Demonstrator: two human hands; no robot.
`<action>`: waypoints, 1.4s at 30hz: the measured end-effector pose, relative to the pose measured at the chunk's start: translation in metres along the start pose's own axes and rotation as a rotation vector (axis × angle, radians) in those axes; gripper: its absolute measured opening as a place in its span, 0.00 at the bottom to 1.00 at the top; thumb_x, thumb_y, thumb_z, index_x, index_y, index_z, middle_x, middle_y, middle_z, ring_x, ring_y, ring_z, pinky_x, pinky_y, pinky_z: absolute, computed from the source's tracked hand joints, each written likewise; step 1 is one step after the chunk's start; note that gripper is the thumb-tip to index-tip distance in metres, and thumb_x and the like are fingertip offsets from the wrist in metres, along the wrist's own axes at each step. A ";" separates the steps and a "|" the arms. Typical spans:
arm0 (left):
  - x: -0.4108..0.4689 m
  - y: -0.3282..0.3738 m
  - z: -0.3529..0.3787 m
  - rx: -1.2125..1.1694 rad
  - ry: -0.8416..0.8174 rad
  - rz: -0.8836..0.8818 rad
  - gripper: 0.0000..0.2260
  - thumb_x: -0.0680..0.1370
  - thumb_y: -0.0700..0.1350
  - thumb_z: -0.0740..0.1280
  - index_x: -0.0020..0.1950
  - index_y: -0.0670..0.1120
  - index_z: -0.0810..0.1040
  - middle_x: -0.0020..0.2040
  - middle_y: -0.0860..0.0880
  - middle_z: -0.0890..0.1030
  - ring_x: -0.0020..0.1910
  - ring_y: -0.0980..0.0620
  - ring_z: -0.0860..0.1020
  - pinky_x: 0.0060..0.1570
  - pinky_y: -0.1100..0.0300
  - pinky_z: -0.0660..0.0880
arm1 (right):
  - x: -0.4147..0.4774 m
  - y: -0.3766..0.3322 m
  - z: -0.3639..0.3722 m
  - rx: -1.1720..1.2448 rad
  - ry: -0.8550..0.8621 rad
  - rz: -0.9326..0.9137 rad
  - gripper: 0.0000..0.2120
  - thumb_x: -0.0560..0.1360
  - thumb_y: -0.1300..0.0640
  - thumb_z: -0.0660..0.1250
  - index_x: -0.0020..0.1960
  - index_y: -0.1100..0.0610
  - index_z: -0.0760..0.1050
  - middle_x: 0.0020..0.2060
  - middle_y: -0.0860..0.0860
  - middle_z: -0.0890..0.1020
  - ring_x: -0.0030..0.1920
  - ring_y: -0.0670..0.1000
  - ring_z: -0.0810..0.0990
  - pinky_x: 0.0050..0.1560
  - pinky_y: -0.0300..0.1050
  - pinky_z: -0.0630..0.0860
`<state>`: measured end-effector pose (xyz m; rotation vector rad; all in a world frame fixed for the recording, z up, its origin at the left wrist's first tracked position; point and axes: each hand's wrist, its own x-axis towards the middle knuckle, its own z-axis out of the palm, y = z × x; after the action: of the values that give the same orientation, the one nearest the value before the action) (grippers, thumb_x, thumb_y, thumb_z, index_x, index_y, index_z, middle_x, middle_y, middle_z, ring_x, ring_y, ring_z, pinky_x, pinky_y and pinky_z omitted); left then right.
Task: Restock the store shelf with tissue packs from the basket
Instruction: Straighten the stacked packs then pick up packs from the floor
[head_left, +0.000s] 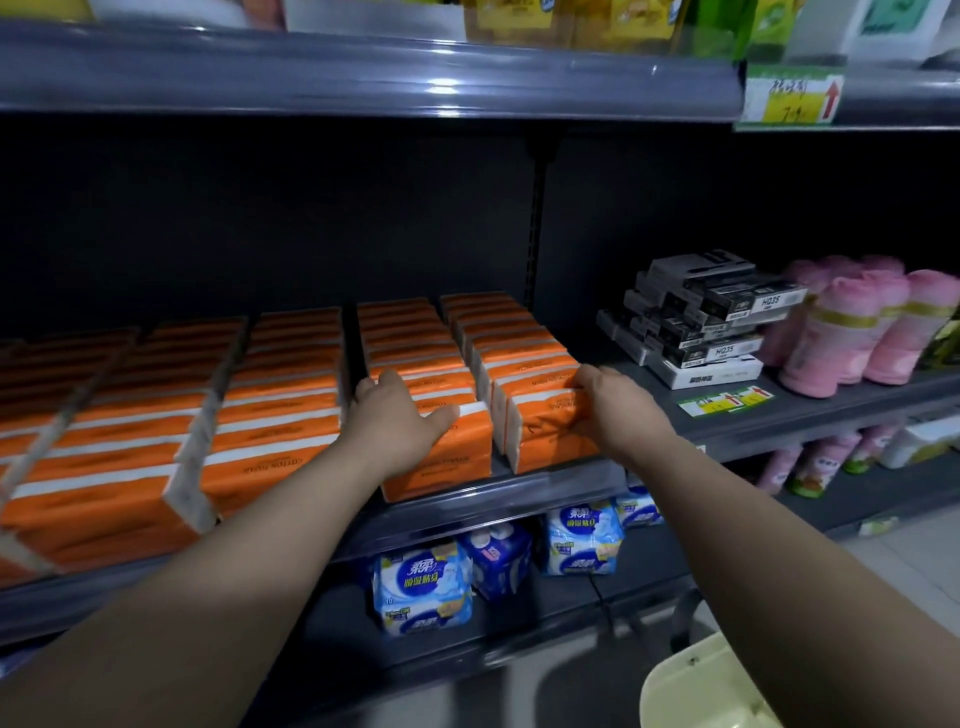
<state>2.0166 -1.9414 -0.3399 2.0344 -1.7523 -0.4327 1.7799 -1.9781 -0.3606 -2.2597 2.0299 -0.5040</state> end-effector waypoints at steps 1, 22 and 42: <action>0.000 0.000 0.001 0.000 0.008 -0.002 0.39 0.74 0.62 0.65 0.75 0.39 0.57 0.72 0.37 0.63 0.69 0.40 0.67 0.62 0.53 0.68 | -0.001 0.000 0.001 0.015 0.001 0.000 0.20 0.69 0.60 0.70 0.60 0.55 0.71 0.52 0.56 0.75 0.53 0.60 0.77 0.48 0.50 0.74; 0.009 0.012 0.008 -0.033 0.047 -0.154 0.29 0.74 0.56 0.70 0.65 0.37 0.70 0.61 0.39 0.76 0.56 0.40 0.77 0.43 0.56 0.70 | -0.015 0.001 -0.001 0.287 -0.165 0.031 0.30 0.81 0.50 0.52 0.78 0.58 0.46 0.78 0.54 0.46 0.77 0.51 0.46 0.74 0.45 0.48; -0.022 -0.004 -0.021 -0.373 0.123 -0.132 0.20 0.82 0.45 0.57 0.72 0.38 0.64 0.65 0.40 0.73 0.56 0.44 0.75 0.43 0.61 0.70 | -0.031 -0.053 -0.022 0.502 0.047 -0.136 0.21 0.82 0.56 0.54 0.74 0.57 0.62 0.72 0.54 0.66 0.72 0.53 0.64 0.70 0.43 0.60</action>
<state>2.0270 -1.9170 -0.3252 1.8684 -1.3529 -0.6106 1.8224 -1.9377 -0.3323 -2.0880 1.5422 -0.9593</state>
